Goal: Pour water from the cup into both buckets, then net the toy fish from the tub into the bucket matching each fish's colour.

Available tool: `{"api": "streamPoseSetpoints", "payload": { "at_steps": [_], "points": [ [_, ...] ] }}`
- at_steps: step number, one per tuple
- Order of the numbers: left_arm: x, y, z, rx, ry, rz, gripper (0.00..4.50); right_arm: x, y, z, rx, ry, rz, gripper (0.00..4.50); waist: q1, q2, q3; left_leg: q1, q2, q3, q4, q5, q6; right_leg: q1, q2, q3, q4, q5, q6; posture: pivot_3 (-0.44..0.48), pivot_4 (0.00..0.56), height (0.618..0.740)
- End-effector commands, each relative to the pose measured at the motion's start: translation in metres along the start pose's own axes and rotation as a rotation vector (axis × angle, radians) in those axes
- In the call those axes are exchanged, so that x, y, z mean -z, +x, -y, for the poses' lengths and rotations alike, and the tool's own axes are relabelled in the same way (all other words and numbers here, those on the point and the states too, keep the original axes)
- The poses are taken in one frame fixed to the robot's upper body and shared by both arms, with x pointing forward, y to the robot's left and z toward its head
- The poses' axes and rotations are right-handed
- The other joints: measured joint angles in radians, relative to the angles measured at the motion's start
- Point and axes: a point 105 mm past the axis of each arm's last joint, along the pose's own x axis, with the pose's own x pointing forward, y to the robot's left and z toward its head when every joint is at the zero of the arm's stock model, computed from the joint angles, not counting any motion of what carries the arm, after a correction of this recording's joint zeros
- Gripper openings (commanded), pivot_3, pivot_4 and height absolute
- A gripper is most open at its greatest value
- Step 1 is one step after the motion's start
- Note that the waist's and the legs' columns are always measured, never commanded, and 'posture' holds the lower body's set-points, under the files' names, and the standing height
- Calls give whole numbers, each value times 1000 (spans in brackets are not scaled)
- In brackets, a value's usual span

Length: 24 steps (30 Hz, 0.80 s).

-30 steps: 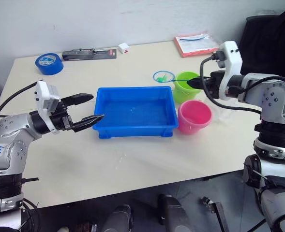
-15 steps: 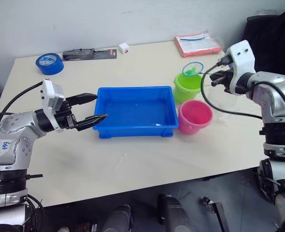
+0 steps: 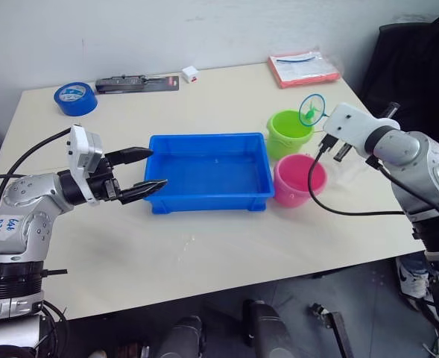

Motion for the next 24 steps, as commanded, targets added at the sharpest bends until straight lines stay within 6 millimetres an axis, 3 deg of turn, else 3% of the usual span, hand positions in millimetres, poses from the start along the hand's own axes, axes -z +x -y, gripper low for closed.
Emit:
{"api": "streamPoseSetpoints", "payload": {
  "at_steps": [1,13,20,24],
  "points": [
    [-9,1,0,10,44,11,4500,-15,-7,12,79,-134,59,794,2,0,0,0,0,0,0,0,0,0,0,0,0,0,0,0,150,740],
    [-10,3,-1,23,44,9,4500,-19,-15,5,119,-556,107,794,2,0,0,0,0,0,0,0,0,0,0,0,0,0,0,0,150,740],
    [-10,3,0,25,41,10,4500,-21,-15,10,130,-457,112,794,0,0,0,0,0,0,0,0,0,0,1,0,0,0,0,0,150,740],
    [-10,2,1,34,28,17,4500,-28,-19,22,123,-191,135,794,2,0,0,0,0,0,0,0,0,0,1,0,0,0,0,0,150,740]
  ]
}}
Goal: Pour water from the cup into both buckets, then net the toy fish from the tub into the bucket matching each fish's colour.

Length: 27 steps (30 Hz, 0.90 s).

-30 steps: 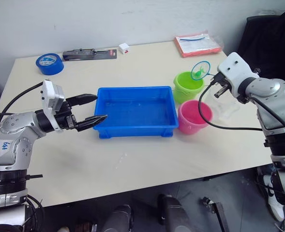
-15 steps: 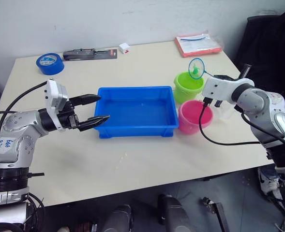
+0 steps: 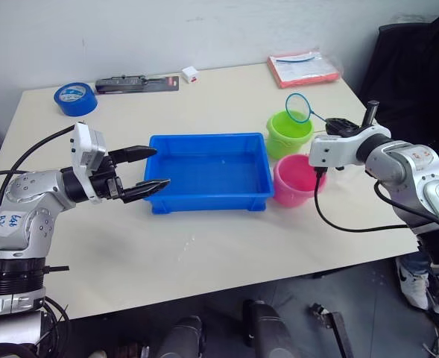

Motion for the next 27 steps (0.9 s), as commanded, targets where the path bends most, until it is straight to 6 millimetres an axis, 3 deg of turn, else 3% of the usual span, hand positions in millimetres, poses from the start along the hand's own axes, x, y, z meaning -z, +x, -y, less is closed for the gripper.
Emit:
{"api": "streamPoseSetpoints", "payload": {
  "at_steps": [1,5,10,12,15,19,21,27],
  "points": [
    [-8,-3,0,8,18,21,4500,-2,-10,33,62,240,29,794,0,0,0,0,0,0,0,0,0,0,0,0,0,0,0,0,150,740],
    [-14,-11,0,2,20,9,4500,-18,-20,41,-36,520,164,794,0,0,0,0,0,0,0,0,0,0,0,0,0,0,0,0,150,740],
    [-13,-20,4,10,24,-103,4500,-59,-42,45,-281,790,481,794,-1,0,0,0,1,-1,0,0,0,0,0,0,0,0,0,0,150,740],
    [-11,-22,6,-4,41,-155,4500,-83,-56,38,-463,884,629,794,0,0,0,0,1,-1,0,0,0,1,0,0,-1,0,0,0,150,740],
    [-12,-21,10,-8,56,-164,4500,-96,-66,25,-635,946,696,794,2,0,0,0,1,-2,0,0,0,1,0,0,-1,0,0,0,150,740],
    [-11,-25,26,67,49,-199,4500,-121,-81,-13,-948,917,759,794,4,0,0,0,1,-2,0,0,0,2,0,0,-1,0,0,0,150,740],
    [-10,-27,31,89,48,-212,4500,-126,-84,-21,-988,897,772,794,4,0,0,0,1,-2,0,0,0,2,0,0,-1,0,0,0,150,740],
    [11,-20,59,219,-28,-278,4500,-155,-77,-70,-1070,898,787,794,3,0,0,1,1,-2,0,-1,-1,2,0,0,-1,0,-1,0,150,740]
  ]
}}
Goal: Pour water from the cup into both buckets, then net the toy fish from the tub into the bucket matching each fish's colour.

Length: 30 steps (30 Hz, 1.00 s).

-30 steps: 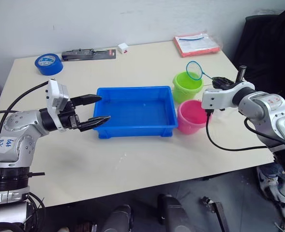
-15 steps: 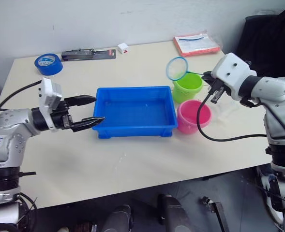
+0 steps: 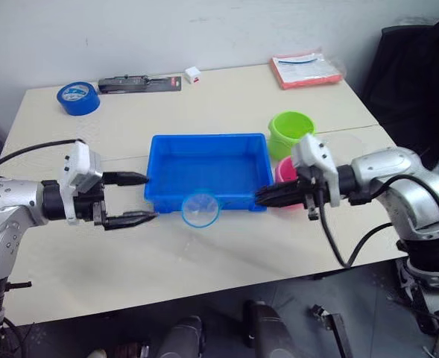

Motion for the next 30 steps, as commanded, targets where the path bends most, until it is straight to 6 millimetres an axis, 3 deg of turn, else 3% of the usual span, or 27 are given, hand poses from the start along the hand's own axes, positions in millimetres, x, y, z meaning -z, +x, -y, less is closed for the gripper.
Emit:
{"api": "streamPoseSetpoints", "payload": {
  "at_steps": [1,4,10,14,22,23,25,29,30],
  "points": [
    [2,11,12,62,17,-10,4500,6,18,-6,-22,-40,3,794,0,0,0,0,0,0,0,0,0,0,0,0,0,0,0,0,150,740],
    [15,29,19,99,21,-20,4500,25,37,-5,-30,-22,-18,794,0,0,0,0,-1,1,1,0,0,0,0,-1,0,0,0,0,150,740],
    [36,49,18,138,58,-94,4500,41,68,-4,-68,-25,-27,794,0,0,0,0,0,0,1,0,0,0,1,-1,0,0,0,0,150,740],
    [53,53,15,158,122,-156,4500,43,81,-5,-97,-34,-24,794,-2,0,0,1,0,0,1,0,0,0,1,-1,0,0,0,0,150,740],
    [51,40,8,122,125,-148,4500,48,83,0,-92,-31,-39,794,-2,0,0,1,0,0,1,0,0,0,1,-1,0,0,0,0,150,740],
    [51,40,8,120,125,-149,4500,48,82,0,-95,-28,-41,1821,-2,0,0,0,0,0,1,0,0,0,1,-1,0,0,0,0,150,740],
    [51,40,9,119,125,-146,4500,49,81,2,-78,-38,-52,2487,-2,0,0,1,0,0,1,0,0,0,1,-2,0,0,0,0,150,740],
    [49,42,9,114,124,-137,4500,54,75,3,-61,-45,-79,4445,-2,0,0,0,0,0,1,0,0,0,1,-1,0,0,0,0,150,740],
    [48,42,9,113,124,-135,4500,55,74,3,-59,-44,-84,4445,-2,0,0,0,0,0,1,0,0,0,1,-1,0,0,0,0,150,740]
  ]
}}
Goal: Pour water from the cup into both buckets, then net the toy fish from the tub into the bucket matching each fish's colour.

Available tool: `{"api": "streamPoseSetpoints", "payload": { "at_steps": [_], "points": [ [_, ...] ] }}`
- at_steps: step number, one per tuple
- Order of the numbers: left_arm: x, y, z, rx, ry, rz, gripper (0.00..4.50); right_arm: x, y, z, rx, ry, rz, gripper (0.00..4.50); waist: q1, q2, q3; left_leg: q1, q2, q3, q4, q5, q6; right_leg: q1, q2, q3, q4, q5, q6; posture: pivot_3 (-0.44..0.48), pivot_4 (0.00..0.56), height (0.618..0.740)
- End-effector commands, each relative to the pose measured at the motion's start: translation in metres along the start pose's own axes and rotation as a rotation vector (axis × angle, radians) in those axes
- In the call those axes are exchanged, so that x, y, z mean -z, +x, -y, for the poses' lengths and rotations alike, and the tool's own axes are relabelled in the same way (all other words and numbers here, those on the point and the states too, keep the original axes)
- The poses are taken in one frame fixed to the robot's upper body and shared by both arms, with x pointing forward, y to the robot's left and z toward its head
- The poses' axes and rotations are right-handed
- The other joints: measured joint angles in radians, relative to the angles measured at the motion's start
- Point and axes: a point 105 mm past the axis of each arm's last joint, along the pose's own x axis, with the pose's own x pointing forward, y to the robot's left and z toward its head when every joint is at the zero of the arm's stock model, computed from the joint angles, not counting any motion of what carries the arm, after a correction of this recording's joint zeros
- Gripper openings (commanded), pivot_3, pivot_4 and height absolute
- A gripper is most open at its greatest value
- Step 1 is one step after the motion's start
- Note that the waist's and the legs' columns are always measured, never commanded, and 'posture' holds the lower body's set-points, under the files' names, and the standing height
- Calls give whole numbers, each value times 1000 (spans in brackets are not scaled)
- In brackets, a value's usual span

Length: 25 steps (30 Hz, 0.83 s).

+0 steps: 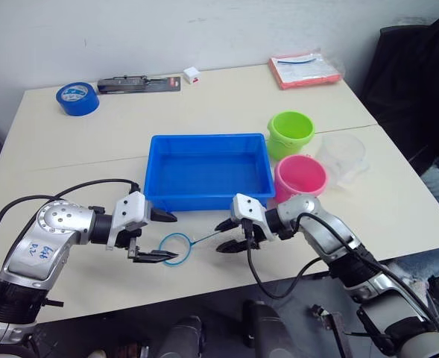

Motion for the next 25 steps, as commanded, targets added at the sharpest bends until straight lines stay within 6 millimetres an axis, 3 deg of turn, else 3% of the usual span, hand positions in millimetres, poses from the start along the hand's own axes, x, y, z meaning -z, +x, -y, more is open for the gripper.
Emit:
{"api": "streamPoseSetpoints", "payload": {
  "at_steps": [1,7,13,18,25],
  "points": [
    [-8,-4,0,-18,22,27,4500,-5,-10,2,25,-36,-4,4445,0,0,0,0,0,0,0,0,0,0,0,0,0,0,0,0,150,740],
    [-6,-14,1,-135,-72,91,4500,7,-42,-1,110,12,-49,4445,2,0,0,0,0,0,0,0,0,0,0,0,0,0,0,0,150,740],
    [26,-33,5,-369,-176,75,4500,19,-77,-17,233,113,-49,4445,6,0,0,0,1,0,-1,0,0,0,0,1,-1,0,0,0,150,740],
    [47,-45,23,-490,-341,69,4500,41,-89,-34,298,221,-76,4445,23,0,0,0,1,1,-1,-1,0,1,0,4,-2,0,0,0,150,740],
    [63,-44,39,-517,-418,96,4500,56,-90,-40,324,270,-91,4445,47,0,0,4,1,2,0,-1,0,4,0,4,-3,1,-1,0,150,740]
  ]
}}
